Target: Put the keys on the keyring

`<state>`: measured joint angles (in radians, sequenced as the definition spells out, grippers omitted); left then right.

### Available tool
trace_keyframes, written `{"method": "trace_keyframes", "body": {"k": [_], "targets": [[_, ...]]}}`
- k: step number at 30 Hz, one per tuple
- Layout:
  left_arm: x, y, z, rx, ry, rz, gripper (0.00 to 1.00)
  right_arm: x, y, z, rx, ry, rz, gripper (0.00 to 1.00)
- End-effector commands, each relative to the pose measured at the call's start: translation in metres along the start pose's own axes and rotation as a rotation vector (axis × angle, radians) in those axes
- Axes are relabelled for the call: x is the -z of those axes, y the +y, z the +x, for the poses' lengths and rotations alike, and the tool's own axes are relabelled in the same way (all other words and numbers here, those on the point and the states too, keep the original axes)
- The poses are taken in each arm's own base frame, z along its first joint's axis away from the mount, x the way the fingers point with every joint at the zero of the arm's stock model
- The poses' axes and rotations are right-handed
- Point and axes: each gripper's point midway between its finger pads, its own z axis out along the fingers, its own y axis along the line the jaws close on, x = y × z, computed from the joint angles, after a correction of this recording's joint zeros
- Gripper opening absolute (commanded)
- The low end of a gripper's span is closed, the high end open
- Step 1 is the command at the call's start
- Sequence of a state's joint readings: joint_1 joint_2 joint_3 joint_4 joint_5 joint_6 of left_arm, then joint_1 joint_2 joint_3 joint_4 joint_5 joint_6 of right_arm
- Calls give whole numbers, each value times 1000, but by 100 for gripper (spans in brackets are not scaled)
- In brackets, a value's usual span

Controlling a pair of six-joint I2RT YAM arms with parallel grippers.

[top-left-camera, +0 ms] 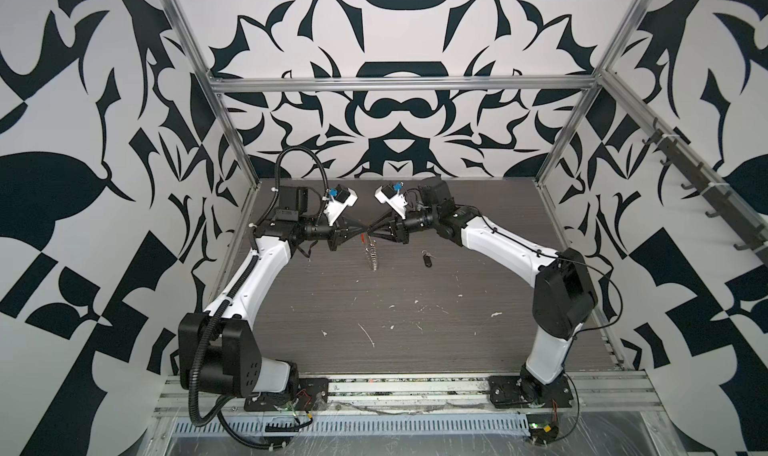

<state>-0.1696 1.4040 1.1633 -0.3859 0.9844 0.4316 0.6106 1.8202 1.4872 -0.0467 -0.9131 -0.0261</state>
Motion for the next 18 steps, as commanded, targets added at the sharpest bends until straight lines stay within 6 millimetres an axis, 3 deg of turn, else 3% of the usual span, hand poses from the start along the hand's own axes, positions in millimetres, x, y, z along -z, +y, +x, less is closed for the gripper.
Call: {"method": "trace_keyframes", "body": {"k": [1,18], "targets": [[4,-9,-17,-23,-39,45,0,4,10,-24,54,-52,-20,26],[0,-11,-15,35,-43,103,0,-6,18,-35,69,-70,-55,25]]}}
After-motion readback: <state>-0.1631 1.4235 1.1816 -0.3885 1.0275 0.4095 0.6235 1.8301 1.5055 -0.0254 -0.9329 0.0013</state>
